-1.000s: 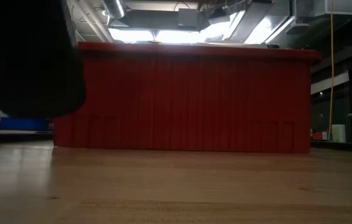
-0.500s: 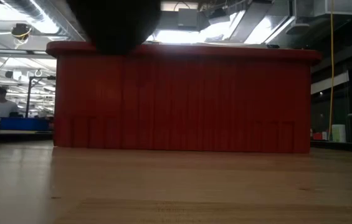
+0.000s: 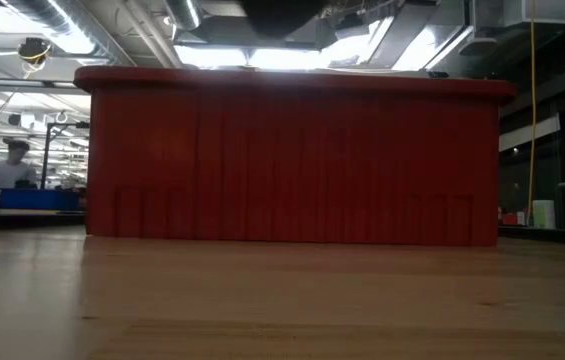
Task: Pick and place slides into bin
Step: Put the top black slide into the red bin
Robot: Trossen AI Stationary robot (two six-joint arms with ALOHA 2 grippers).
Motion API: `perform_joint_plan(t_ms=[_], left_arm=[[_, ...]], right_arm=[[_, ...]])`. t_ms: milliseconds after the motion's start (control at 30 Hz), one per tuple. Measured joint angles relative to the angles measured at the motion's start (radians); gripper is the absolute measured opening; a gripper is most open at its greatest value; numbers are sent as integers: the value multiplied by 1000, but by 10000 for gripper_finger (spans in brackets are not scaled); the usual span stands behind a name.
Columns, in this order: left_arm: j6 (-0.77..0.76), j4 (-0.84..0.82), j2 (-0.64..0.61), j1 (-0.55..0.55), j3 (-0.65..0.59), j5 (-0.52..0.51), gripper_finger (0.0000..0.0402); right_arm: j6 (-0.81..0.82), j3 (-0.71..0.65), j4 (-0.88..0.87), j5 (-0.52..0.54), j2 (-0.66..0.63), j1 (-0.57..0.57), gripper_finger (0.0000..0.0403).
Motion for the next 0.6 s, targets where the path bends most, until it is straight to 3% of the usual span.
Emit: perform_joint_plan(t_ms=[267, 433, 600], left_arm=[[290, 203, -40, 67, 0, -68, 4], [321, 212, -83, 118, 0, -85, 4], [375, 210, -104, 180, 0, -114, 4]], right_arm=[[-92, 0, 72, 0, -6, 0, 21], [-109, 0, 74, 83, -26, -3, 21], [-167, 0, 70, 93, -31, -22, 21]])
